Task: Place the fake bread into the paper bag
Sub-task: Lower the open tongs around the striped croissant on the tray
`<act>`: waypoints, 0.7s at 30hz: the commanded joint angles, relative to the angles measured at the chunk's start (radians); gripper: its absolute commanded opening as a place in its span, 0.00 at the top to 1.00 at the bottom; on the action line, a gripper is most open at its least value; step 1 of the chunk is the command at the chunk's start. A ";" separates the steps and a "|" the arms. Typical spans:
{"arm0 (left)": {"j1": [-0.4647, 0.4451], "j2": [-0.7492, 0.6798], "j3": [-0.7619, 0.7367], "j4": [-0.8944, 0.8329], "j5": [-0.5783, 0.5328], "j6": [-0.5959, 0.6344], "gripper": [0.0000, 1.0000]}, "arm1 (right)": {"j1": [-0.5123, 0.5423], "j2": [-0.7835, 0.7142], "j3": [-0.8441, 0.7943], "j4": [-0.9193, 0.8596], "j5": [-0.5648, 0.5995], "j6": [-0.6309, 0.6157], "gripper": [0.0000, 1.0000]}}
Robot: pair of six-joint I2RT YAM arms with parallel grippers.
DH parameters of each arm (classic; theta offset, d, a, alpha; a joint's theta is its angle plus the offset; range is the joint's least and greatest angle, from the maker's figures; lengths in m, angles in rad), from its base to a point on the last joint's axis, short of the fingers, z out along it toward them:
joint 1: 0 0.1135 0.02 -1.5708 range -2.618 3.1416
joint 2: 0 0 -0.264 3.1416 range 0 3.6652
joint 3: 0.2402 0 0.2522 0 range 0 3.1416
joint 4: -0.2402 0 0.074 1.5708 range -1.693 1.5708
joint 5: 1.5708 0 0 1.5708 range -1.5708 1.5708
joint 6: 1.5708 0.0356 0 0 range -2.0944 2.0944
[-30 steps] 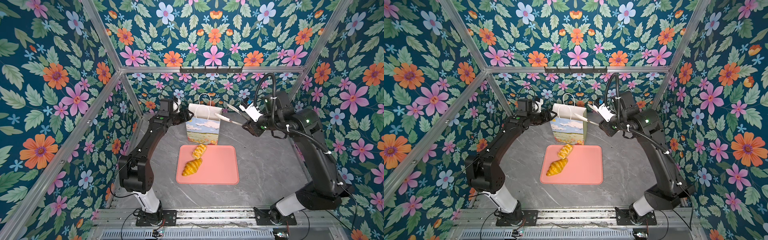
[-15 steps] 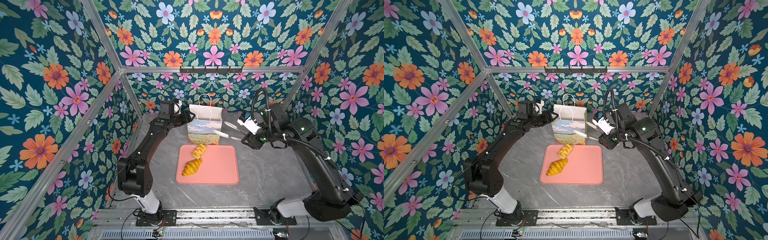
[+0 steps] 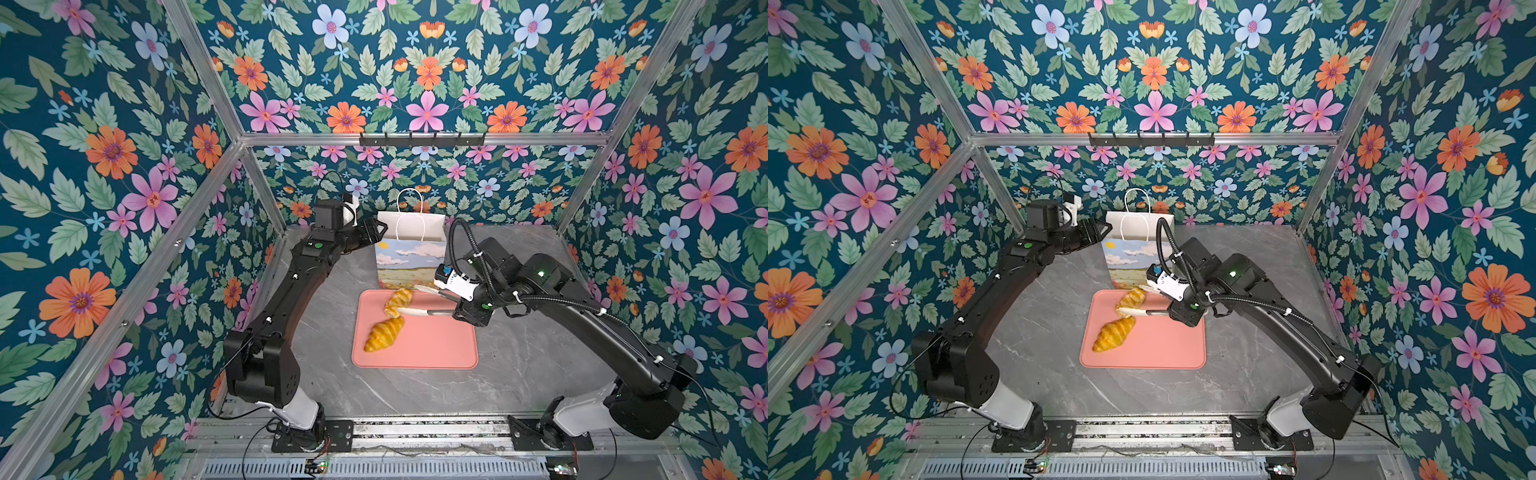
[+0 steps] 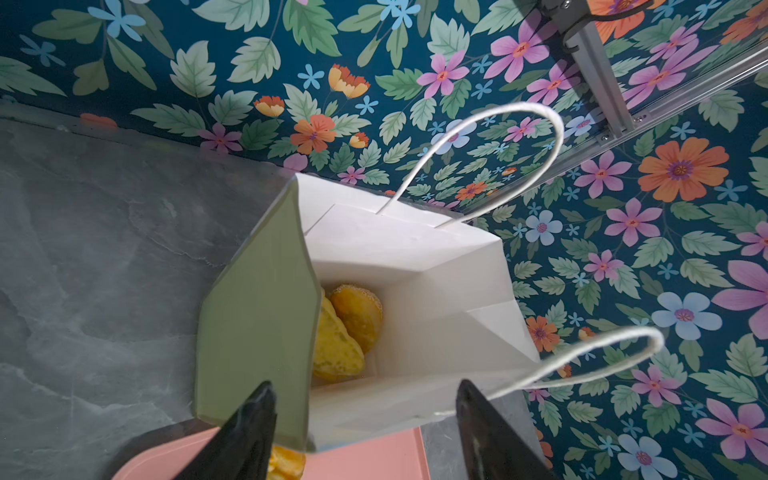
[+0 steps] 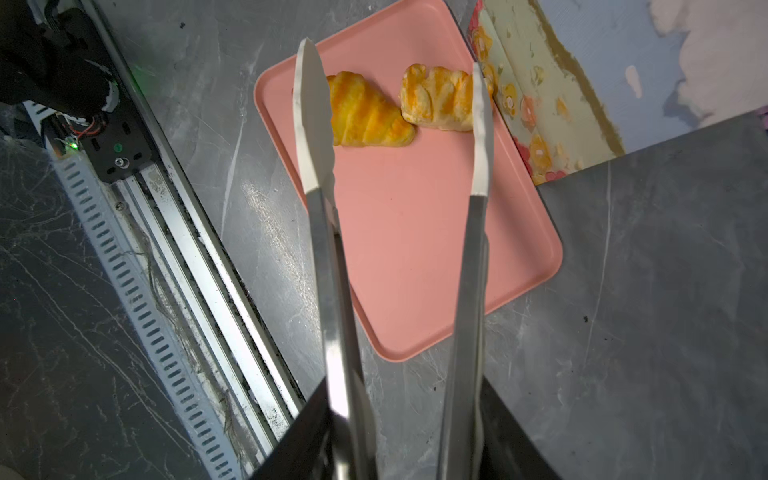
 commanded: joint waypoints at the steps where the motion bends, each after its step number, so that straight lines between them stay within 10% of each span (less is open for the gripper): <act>1: 0.028 -0.033 -0.034 -0.007 -0.024 0.019 0.30 | 0.024 0.027 -0.019 0.090 -0.007 -0.038 0.51; 21: 0.150 -0.176 -0.247 -0.024 -0.057 0.093 0.30 | 0.060 0.153 -0.161 0.258 0.031 -0.417 0.52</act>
